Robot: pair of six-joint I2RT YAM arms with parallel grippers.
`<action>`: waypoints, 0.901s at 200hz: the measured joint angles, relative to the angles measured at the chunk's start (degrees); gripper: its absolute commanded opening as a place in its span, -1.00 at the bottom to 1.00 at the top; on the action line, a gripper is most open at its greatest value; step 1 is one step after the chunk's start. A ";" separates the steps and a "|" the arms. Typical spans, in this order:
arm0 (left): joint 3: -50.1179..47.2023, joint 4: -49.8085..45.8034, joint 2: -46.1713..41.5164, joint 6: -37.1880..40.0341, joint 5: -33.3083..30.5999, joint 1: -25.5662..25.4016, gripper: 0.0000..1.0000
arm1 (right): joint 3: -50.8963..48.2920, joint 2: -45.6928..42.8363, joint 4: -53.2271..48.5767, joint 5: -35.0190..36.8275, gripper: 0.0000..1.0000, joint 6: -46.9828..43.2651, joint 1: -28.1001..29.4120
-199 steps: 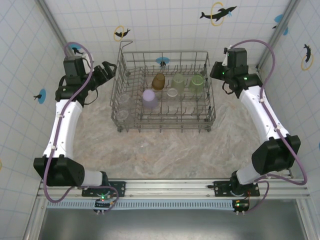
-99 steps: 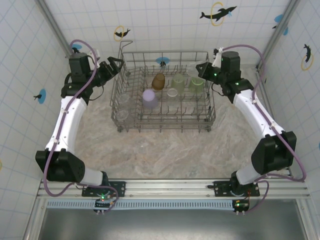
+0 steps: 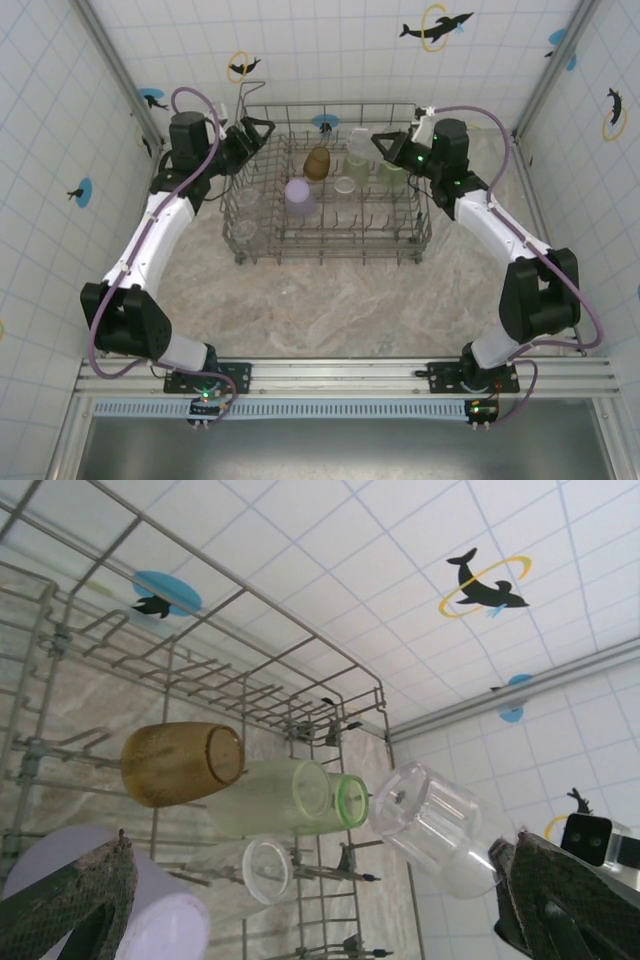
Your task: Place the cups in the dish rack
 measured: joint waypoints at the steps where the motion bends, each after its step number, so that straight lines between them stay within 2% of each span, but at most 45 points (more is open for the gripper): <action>1: -0.02 0.07 0.02 -0.09 0.00 -0.07 0.95 | -0.13 0.02 0.33 -0.13 -1.00 0.24 0.00; 54: -0.72 5.99 2.34 -3.80 1.09 -3.02 0.95 | -4.09 0.70 12.04 -2.80 -1.00 5.88 1.11; 180: -5.14 17.25 5.75 -13.88 5.18 -5.55 0.95 | -6.60 4.92 32.68 -6.32 -1.00 15.47 5.64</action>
